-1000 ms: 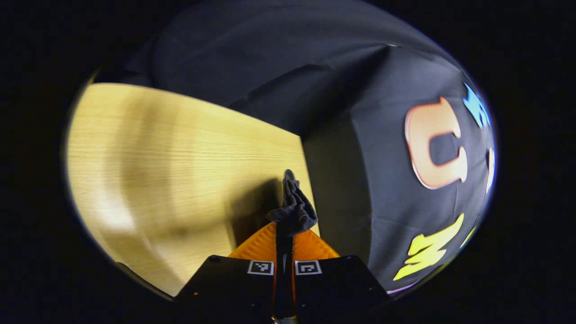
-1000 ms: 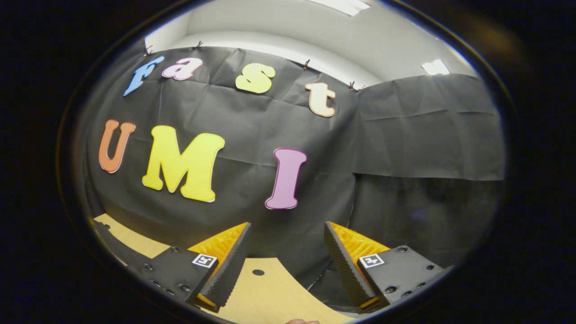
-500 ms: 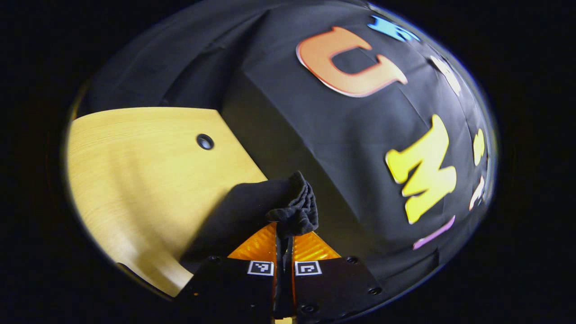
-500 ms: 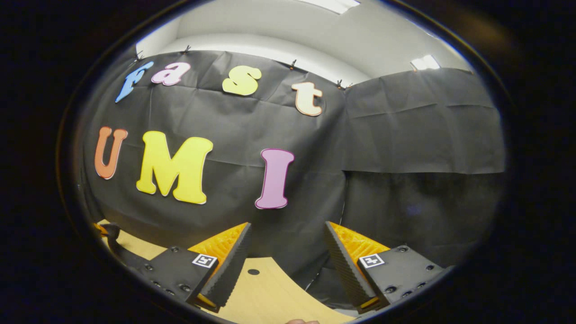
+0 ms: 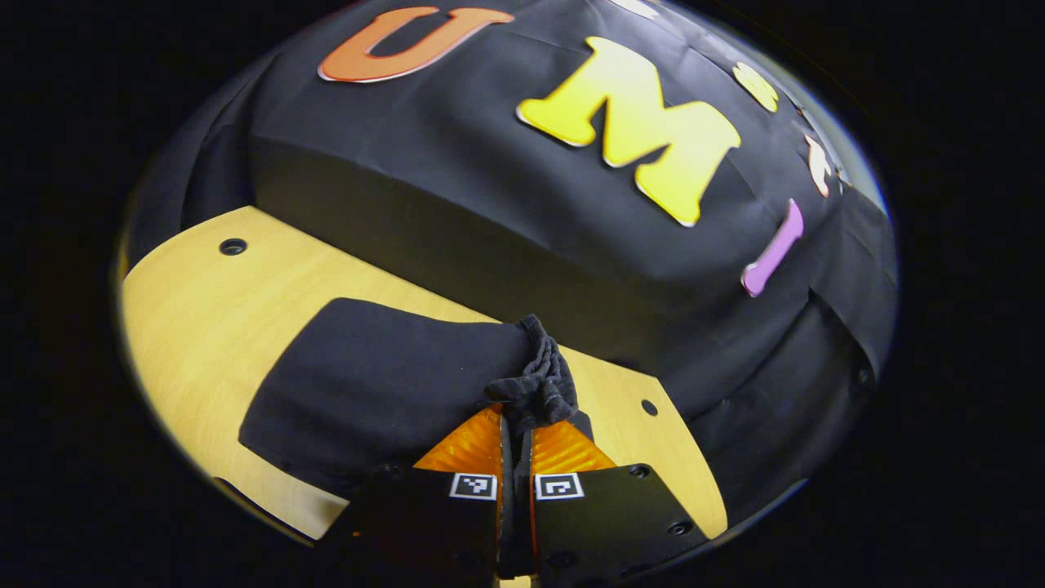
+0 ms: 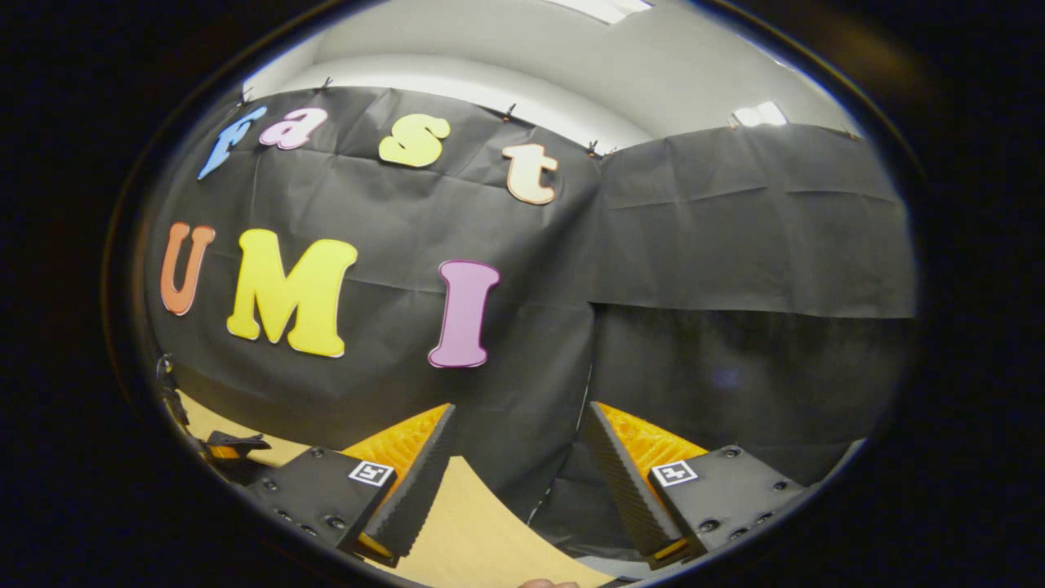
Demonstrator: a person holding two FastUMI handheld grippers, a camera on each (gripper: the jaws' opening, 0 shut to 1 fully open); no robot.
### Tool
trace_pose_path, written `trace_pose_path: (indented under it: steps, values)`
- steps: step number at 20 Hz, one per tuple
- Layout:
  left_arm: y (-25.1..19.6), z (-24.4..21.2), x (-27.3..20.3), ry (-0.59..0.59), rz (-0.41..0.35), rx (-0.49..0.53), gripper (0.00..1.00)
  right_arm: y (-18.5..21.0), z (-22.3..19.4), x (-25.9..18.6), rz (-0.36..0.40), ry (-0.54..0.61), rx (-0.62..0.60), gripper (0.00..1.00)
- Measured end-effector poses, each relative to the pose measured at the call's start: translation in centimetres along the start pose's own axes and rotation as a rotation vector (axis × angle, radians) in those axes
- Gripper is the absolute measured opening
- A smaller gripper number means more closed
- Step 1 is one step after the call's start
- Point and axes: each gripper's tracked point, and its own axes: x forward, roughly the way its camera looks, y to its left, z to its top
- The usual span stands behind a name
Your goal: Grasp the waist and the cuffs of the jeans and fold them to make the two legs overlap; first hold the waist and fold one-third of the jeans toward the cuffs, then hold the cuffs and fold the remaining one-third in the same direction to finish folding.
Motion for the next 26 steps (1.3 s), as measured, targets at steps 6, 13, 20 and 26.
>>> trace_pose_path:
  steps: [6,13,20,26]
  values:
    - [-0.4,-5.5,5.6,0.103,0.061,0.231,0.04,-3.6,-0.1,-1.2,-0.061,0.008,-0.007,0.98]
    - [-2.4,-9.0,6.7,0.123,0.02,0.456,0.77,-3.8,-0.9,-1.2,-0.06,0.023,-0.019,0.98]
    - [-4.1,-7.5,5.6,0.062,0.007,0.514,1.0,-3.8,-1.0,-1.3,-0.049,0.023,-0.019,0.99]
    - [-4.1,1.2,1.7,-0.107,0.015,0.499,1.0,1.5,-5.5,0.0,0.058,0.067,0.03,0.99]
